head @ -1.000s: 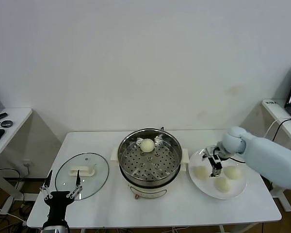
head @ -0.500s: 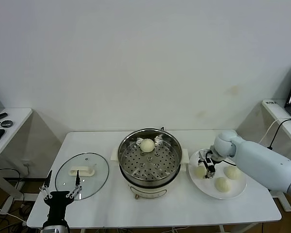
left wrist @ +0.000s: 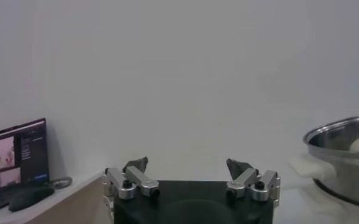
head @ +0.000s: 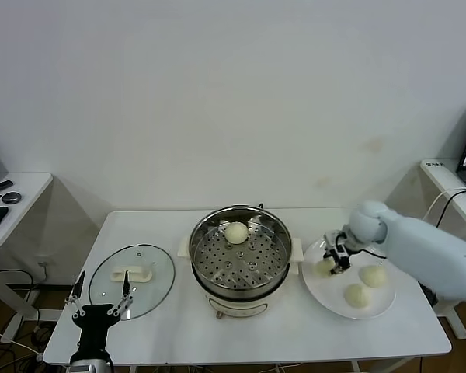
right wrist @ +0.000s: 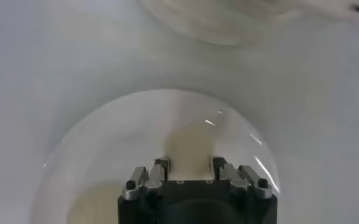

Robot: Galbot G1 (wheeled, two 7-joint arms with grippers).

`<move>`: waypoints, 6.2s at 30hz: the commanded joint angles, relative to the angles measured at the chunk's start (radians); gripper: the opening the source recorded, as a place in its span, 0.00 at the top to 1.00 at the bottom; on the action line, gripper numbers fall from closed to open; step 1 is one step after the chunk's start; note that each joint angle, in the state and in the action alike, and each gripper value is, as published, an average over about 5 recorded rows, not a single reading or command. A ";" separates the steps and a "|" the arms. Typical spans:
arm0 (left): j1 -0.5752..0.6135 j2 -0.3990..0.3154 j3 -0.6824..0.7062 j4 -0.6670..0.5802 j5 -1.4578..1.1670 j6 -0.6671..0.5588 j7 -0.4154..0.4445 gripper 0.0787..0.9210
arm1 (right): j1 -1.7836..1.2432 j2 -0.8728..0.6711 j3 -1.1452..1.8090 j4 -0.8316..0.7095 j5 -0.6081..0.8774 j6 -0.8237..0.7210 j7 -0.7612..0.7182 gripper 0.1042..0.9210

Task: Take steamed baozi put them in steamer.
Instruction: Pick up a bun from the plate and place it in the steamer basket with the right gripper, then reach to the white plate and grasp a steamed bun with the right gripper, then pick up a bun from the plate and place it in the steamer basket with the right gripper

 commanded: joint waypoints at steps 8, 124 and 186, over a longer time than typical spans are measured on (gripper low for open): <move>-0.031 0.008 0.019 0.014 -0.017 -0.001 0.000 0.12 | 0.641 0.009 -0.386 0.199 0.419 -0.106 0.014 0.55; -0.047 0.006 0.014 0.022 -0.049 0.037 0.015 0.12 | -0.316 -0.211 0.229 0.139 -0.147 -0.020 -0.093 0.12; -0.061 0.016 0.000 0.022 -0.060 0.035 0.013 0.12 | 0.539 0.145 -0.205 0.189 0.338 0.155 -0.093 0.60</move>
